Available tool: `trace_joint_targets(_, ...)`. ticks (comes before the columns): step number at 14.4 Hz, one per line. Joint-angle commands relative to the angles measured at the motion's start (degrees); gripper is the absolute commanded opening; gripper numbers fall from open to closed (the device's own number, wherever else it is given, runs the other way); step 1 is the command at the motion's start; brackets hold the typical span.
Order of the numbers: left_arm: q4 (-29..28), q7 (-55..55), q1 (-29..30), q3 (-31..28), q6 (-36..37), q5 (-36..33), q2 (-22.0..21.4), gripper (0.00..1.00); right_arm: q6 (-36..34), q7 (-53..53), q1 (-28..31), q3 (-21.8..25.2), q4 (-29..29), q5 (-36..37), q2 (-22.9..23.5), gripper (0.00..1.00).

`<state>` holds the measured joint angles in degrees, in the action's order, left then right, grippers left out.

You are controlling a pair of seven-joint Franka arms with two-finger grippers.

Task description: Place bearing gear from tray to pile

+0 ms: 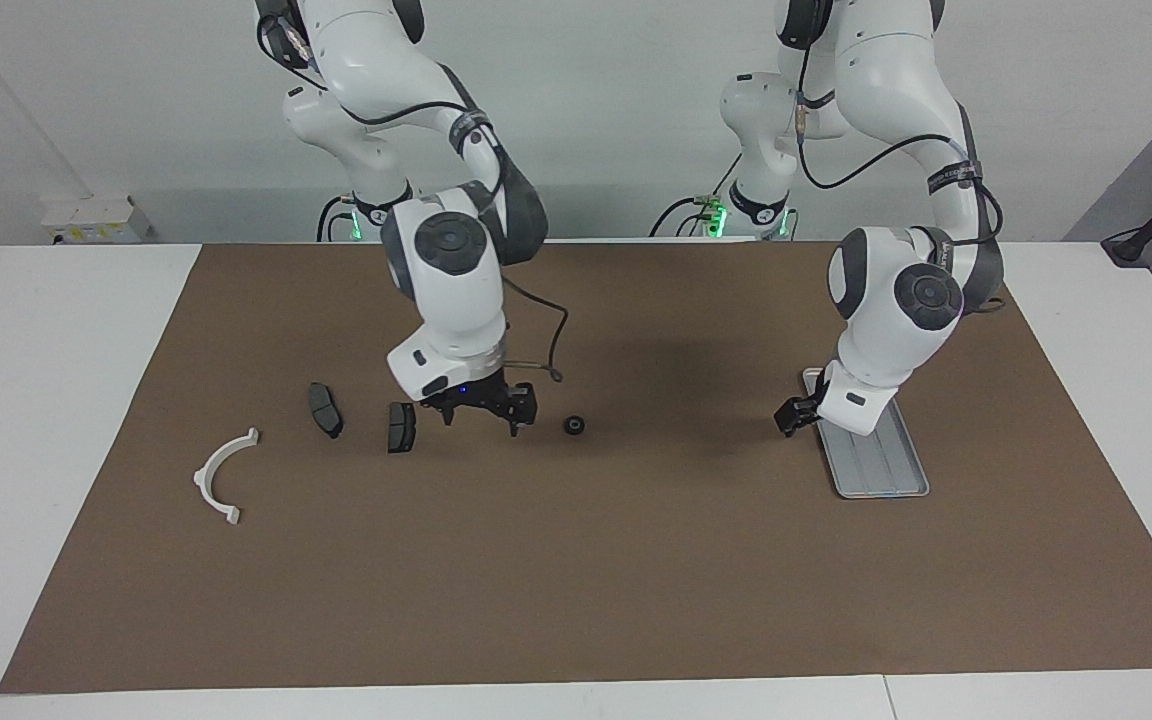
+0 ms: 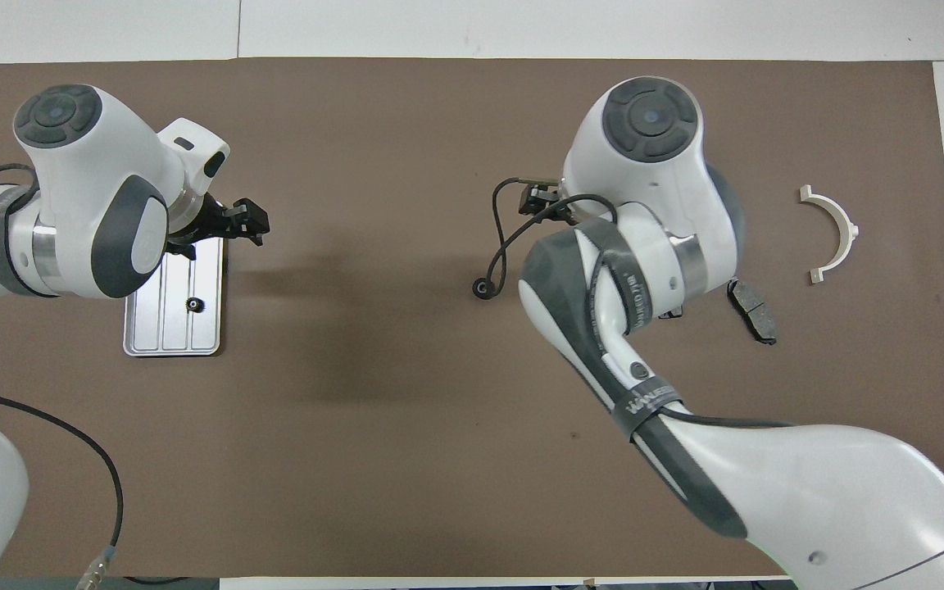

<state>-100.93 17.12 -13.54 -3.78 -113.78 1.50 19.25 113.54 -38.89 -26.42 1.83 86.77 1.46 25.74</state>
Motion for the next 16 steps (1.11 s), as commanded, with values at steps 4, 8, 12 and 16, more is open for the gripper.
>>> trace_joint_targets(4,-11.37,-10.06,5.17,0.7,-4.51,-0.01,-7.11,1.0,2.89,-8.74,-5.14,0.19,-2.66,-0.14,4.85,0.95)
trace_joint_targets(8,-15.34,-14.31,8.87,0.7,-12.15,0.08,-7.73,0.91,8.0,-9.1,-5.05,-0.25,-1.6,-0.49,6.6,0.95)
trace_joint_targets(12,-17.45,-12.9,8.35,0.7,-14.54,0.34,-8.17,0.88,8.45,-9.01,-6.36,-0.51,-0.29,-1.72,6.96,0.95)
trace_joint_targets(16,-20.61,-13.43,8.26,0.7,-17.54,0.34,-8.78,0.78,8.63,-8.84,-6.72,-0.95,5.59,-1.81,4.85,0.95)
